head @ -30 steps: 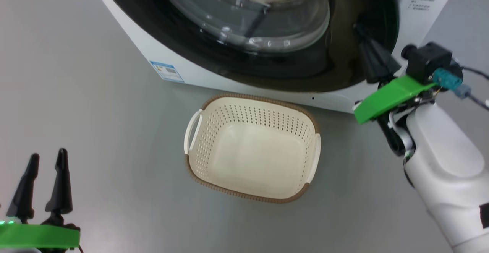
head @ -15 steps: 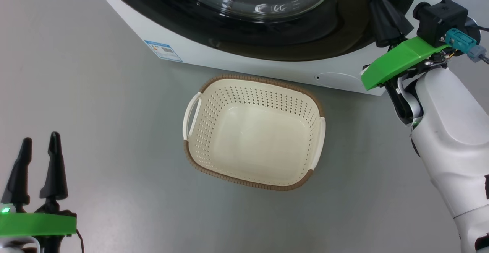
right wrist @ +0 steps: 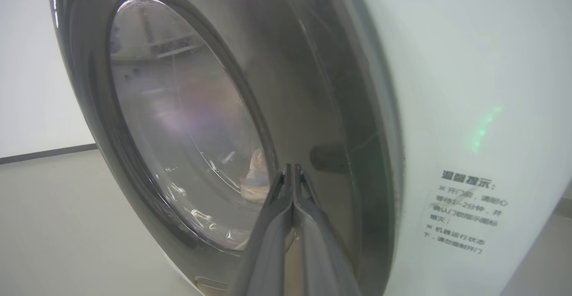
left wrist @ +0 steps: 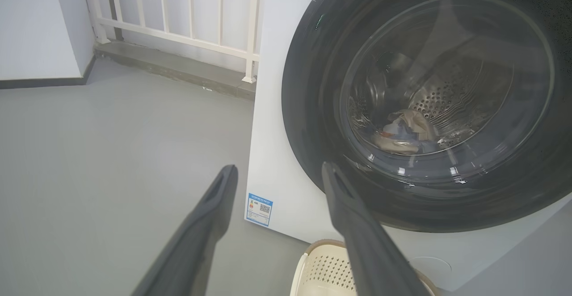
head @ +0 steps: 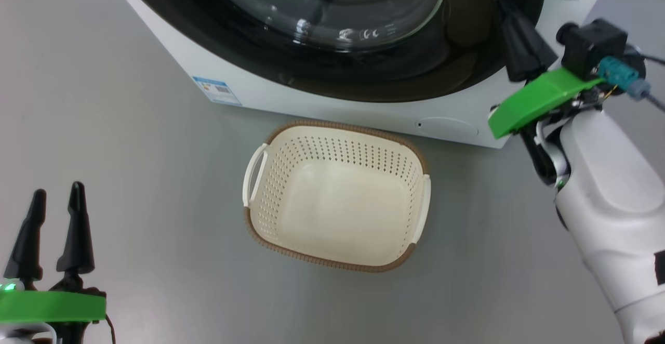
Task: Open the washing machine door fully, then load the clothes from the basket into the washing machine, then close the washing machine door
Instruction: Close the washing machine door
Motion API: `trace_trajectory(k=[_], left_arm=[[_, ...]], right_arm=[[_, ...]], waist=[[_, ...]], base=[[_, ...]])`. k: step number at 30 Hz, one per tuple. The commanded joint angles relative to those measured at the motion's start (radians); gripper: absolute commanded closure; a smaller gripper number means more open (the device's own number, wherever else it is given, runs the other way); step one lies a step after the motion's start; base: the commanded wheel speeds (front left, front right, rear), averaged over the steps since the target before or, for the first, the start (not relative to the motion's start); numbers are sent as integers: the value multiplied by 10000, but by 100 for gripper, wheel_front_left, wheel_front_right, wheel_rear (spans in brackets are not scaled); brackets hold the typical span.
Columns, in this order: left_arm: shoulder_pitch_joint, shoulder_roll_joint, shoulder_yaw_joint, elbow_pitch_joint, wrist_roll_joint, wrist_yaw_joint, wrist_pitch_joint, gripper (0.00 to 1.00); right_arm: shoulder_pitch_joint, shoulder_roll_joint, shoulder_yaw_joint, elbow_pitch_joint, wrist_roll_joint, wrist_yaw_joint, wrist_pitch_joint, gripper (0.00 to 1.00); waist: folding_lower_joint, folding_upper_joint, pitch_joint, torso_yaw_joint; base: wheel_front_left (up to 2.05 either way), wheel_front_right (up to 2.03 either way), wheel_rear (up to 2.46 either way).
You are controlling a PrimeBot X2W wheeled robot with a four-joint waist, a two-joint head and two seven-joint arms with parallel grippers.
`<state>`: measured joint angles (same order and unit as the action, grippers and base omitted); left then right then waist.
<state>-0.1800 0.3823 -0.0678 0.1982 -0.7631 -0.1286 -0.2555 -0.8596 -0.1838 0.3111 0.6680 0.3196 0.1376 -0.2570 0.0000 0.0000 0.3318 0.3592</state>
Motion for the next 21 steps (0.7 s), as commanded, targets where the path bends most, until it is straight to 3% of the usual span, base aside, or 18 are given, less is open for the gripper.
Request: trace_trajectory(k=[1,2,3,4,6,7,21], left_arm=[[-95,474,374,-119,69,-21,-63,0],[-68,481,356,-111,90,-21,-63,0],[-36,491,342,-104,110,-21,-63,0],[0,504,332,-95,131,-21,-63,0],[73,523,297,-85,174,-21,-63,0],[111,531,277,-81,199,-21,-63,0],[1077,258,127,0,585,-21,-63,0]], right_arm=[[286,196,137,-290,144,-69,-48,96],[419,213,187,-360,174,-69,-48,84],[558,218,232,-437,203,-69,-48,63],[704,222,276,-519,236,-69,-48,53],[1011,216,368,-708,298,-69,-48,12],[1174,202,414,-816,323,-69,-48,0],[3927,-38,674,-2531,840,-69,-48,0]], waist=[[0,0,-243,-106],[0,0,-356,-138],[0,0,-477,-174],[0,0,-596,-216],[0,0,-849,-304],[0,0,-985,-352],[0,0,-3134,-1557]], base=[[0,0,0],[0,0,0],[0,0,0],[0,0,0],[0,0,0],[0,0,0],[0,0,0]])
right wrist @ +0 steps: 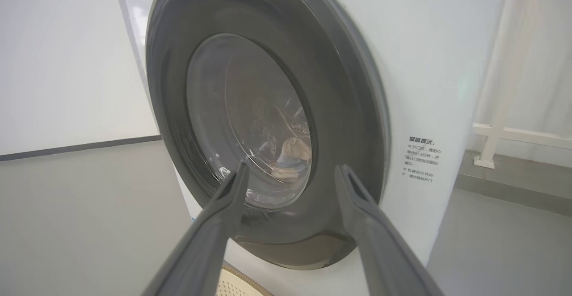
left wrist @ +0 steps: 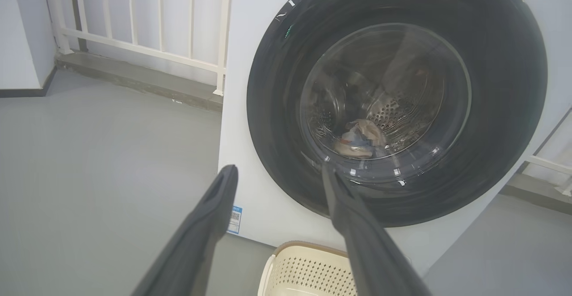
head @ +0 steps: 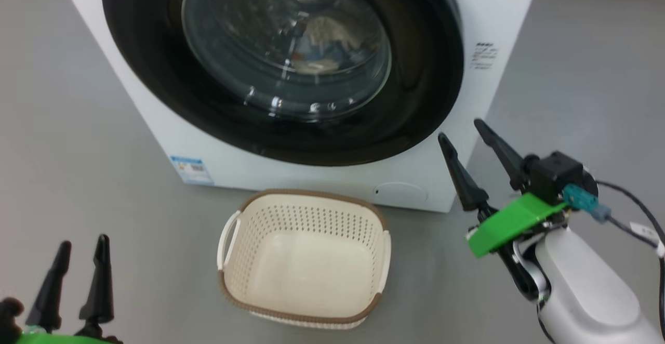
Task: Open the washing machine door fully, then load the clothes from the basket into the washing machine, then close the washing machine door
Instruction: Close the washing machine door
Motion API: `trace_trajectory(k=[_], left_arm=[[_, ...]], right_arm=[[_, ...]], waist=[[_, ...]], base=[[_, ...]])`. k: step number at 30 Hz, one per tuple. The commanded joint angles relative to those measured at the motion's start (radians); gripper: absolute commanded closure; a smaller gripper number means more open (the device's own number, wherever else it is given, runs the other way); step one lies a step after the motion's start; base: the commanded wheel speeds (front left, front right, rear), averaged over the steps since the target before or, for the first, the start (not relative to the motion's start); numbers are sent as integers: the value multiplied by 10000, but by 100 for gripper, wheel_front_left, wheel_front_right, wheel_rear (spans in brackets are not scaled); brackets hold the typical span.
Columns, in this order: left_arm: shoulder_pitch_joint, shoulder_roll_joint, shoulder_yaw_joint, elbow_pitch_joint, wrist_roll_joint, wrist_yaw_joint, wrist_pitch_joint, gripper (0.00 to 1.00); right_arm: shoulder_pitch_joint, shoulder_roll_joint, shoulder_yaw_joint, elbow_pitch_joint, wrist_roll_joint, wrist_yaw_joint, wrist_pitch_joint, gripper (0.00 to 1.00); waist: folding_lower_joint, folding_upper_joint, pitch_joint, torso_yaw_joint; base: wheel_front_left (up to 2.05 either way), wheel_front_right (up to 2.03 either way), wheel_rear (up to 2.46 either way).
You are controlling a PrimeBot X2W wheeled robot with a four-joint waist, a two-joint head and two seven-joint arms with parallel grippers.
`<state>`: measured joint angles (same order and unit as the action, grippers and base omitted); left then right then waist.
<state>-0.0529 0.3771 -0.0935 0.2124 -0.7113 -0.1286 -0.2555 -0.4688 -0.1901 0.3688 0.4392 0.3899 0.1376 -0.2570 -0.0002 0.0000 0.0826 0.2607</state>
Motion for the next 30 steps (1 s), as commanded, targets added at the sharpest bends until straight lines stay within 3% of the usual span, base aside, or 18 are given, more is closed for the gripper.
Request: trace_trajectory(k=[1,16,30], left_arm=[[-100,299,385,-144,122,-21,-63,0],[574,-59,389,-299,316,-21,-63,0],[872,-256,428,-331,481,-21,-63,0]], right_arm=[[235,13,67,-374,161,-69,-48,0],[2381,-265,-452,-1301,331,-69,-48,0],[3295,-466,-746,-1582,466,-69,-48,0]], waist=[[2,0,-750,-686],[2,0,-1460,-2138],[2,0,-1819,-2897]], base=[[0,0,0],[0,0,0],[0,0,0]])
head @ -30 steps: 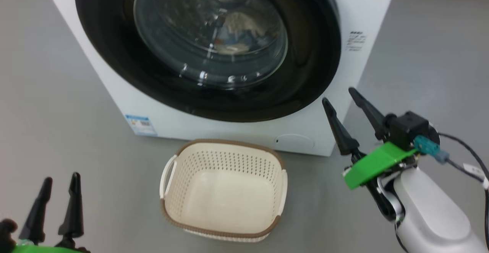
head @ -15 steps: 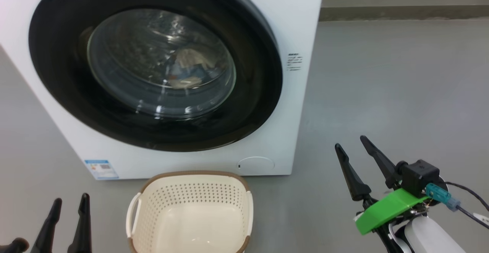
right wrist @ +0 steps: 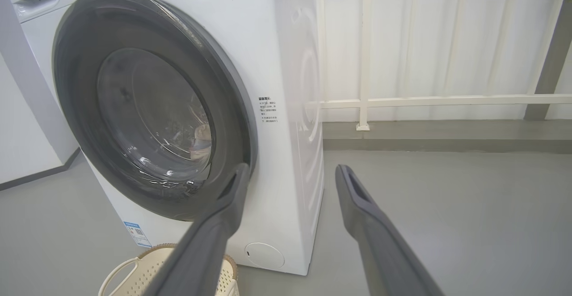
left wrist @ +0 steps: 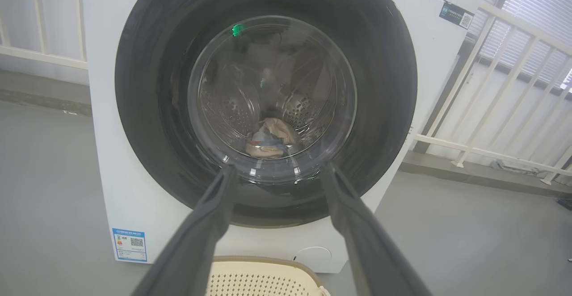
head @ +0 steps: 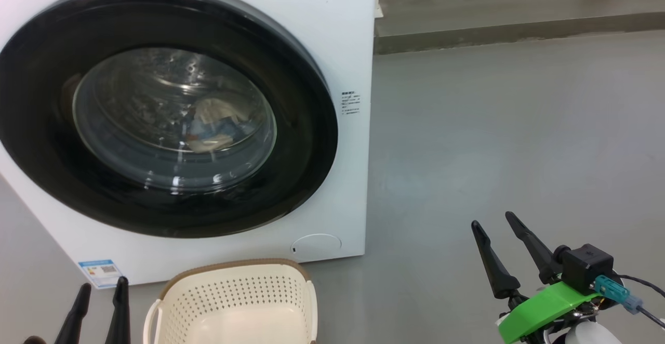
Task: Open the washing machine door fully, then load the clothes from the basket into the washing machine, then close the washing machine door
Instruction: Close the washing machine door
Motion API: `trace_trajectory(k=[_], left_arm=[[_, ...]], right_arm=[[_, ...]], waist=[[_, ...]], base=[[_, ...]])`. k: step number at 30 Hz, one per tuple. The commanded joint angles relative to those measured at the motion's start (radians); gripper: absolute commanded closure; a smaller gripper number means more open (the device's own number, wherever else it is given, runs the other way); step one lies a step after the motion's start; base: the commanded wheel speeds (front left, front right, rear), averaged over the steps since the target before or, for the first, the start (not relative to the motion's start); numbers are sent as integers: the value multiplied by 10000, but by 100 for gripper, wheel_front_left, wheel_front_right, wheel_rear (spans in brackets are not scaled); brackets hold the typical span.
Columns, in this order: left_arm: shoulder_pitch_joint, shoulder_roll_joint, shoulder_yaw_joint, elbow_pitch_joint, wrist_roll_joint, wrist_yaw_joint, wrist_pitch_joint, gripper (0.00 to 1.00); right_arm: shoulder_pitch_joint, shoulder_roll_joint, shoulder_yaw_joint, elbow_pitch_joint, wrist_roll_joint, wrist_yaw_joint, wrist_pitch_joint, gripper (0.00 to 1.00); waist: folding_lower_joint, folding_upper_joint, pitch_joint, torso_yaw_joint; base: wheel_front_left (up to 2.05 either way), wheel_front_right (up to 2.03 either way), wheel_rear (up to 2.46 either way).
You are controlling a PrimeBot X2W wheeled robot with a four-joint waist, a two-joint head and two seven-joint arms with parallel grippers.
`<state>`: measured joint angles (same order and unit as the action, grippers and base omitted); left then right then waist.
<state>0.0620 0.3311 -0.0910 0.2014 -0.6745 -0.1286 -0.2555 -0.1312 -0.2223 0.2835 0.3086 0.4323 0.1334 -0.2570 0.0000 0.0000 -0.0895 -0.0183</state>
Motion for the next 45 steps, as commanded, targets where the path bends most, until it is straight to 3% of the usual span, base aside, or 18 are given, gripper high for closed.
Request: trace_trajectory(k=[1,45], left_arm=[[-266,184,399,-210,145,-21,-63,0],[-277,79,347,115,453,-21,-63,0]], right_arm=[[-38,-156,65,-298,46,-27,-48,0],[257,30,-551,-469,-136,-27,-48,0]], waist=[[0,0,-112,-130],[0,0,-91,188]], base=[[0,0,0],[0,0,0]])
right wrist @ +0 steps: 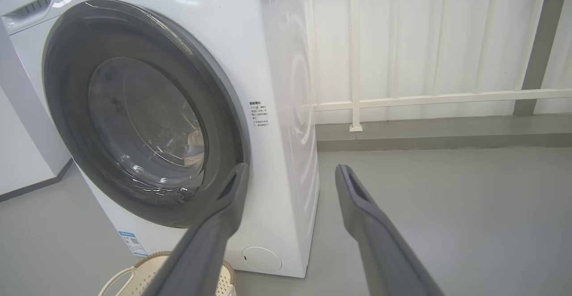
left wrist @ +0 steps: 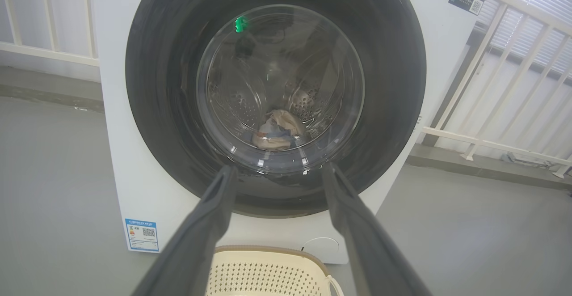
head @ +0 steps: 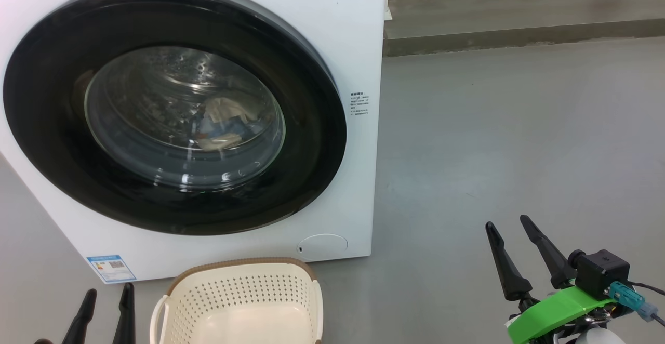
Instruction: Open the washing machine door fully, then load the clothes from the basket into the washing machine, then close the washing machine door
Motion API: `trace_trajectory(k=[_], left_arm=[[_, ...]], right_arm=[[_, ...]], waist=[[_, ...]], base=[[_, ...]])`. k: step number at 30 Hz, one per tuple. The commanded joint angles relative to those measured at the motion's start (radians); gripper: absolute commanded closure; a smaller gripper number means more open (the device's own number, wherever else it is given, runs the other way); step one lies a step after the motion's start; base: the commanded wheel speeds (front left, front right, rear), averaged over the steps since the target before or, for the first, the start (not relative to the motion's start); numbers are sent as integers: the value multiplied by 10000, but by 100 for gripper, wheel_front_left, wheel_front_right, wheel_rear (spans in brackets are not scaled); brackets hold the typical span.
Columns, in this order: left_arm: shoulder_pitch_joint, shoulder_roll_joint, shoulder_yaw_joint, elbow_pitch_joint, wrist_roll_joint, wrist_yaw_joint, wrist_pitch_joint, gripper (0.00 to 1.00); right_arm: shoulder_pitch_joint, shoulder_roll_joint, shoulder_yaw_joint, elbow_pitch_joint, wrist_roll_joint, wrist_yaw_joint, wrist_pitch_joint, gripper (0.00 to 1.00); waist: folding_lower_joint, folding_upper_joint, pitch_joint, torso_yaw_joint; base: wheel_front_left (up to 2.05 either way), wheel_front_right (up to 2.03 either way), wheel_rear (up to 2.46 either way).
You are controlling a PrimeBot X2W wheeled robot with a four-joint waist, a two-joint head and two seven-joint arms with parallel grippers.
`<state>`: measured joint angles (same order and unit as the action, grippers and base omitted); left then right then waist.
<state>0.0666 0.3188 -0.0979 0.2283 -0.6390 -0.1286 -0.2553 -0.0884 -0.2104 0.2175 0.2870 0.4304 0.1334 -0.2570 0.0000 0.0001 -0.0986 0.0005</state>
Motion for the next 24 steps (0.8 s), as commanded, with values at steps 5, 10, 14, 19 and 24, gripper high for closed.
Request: trace_trajectory(k=[5,10,14,19,24], left_arm=[[-334,181,442,-130,86,-21,-65,0],[-2,-9,7,13,-4,0,1,100],[119,-412,-113,403,-8,2,4,100],[64,-532,-38,426,-369,1,144,100],[5,-622,52,403,-757,0,293,100]], right_arm=[[-175,-68,136,-214,-107,-27,-48,0],[1,43,8,10,2,0,0,100],[313,284,107,474,13,0,6,100],[328,351,-16,482,454,-1,146,100],[323,403,-153,433,925,-2,295,100]], waist=[[0,-1,12,21],[0,-1,34,52],[0,-1,36,54],[13,-1,63,52],[8,-1,96,49]], base=[[0,0,0],[0,0,0],[0,0,0],[0,0,0],[0,0,0]])
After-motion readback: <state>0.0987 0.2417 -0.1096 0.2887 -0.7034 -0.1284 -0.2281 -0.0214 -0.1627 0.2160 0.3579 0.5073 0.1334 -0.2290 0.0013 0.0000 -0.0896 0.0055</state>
